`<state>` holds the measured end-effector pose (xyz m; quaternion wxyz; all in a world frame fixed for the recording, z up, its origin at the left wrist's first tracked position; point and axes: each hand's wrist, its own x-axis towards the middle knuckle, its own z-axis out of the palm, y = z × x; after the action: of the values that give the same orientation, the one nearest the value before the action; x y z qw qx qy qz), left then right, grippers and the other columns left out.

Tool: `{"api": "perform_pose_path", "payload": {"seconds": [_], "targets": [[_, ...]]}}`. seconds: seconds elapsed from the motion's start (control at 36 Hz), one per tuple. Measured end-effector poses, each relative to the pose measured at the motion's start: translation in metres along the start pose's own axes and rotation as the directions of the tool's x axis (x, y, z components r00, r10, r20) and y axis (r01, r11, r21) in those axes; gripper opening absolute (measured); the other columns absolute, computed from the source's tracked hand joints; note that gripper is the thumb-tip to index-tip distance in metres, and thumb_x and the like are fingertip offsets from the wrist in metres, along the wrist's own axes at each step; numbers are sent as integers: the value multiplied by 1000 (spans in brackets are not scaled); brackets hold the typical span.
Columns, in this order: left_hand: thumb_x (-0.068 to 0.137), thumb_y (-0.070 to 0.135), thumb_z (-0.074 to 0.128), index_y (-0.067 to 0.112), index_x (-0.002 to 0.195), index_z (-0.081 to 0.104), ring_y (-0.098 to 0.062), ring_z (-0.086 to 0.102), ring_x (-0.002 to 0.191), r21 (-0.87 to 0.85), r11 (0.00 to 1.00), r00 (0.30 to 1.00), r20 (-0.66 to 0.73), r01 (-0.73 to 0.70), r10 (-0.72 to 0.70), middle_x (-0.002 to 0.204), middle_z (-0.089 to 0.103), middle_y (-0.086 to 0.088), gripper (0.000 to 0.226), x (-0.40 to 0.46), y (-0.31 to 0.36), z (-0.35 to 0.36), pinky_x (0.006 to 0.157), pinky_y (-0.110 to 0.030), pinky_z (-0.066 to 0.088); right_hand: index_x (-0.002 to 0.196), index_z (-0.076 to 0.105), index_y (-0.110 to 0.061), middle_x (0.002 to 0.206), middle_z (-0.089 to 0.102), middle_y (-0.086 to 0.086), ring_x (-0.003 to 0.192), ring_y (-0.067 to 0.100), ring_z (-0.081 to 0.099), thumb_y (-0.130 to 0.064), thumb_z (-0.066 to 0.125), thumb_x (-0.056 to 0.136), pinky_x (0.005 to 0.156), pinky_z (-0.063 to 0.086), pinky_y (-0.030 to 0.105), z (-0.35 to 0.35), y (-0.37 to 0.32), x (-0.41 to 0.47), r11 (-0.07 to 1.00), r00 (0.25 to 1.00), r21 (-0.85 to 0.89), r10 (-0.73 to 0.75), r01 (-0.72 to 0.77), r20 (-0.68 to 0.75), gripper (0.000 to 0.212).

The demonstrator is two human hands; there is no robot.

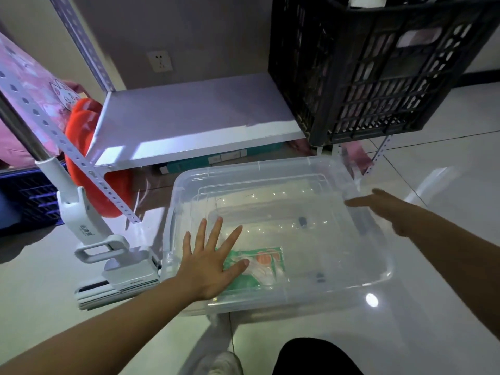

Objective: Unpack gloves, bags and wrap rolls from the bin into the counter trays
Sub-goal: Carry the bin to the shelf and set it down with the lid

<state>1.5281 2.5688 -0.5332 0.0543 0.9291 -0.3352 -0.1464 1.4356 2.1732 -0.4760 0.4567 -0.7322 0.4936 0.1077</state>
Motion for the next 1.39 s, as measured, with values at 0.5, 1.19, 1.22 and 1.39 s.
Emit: {"api": "perform_pose_path", "payload": {"seconds": [0.5,1.19,1.22,1.39], "targets": [[66,93,-10,64,134,-33,-24,-38,143,27,1000,1000,-5,8,-8,156,-38,11,77,7,-7,3,111,-53,-26,111,61,9,112,64,27,94,37,61,-4,81,78,87,54,50,-8,-8,5,997,997,-56,53,-50,57,40],[83,40,67,54,114,67,-10,36,141,-960,47,857,222,274,-466,136,55,28,34,-142,-101,-3,107,-39,31,144,42,-26,152,40,8,142,37,34,-55,61,84,114,24,60,10,121,-94,787,980,600,30,-146,198,70],[89,37,63,49,112,70,-11,36,141,-959,-46,845,269,280,-463,130,59,30,28,-145,-104,12,104,-38,33,141,44,-29,147,44,8,141,36,36,-56,58,86,115,23,60,14,122,-96,763,971,624,24,-171,236,63],[94,41,53,41,120,70,-12,46,133,-922,-288,863,355,259,-360,132,63,21,31,-132,-99,44,97,-38,41,133,58,-34,133,55,6,131,34,46,-52,56,90,114,26,58,24,122,-96,615,947,746,5,-256,320,47]]}}
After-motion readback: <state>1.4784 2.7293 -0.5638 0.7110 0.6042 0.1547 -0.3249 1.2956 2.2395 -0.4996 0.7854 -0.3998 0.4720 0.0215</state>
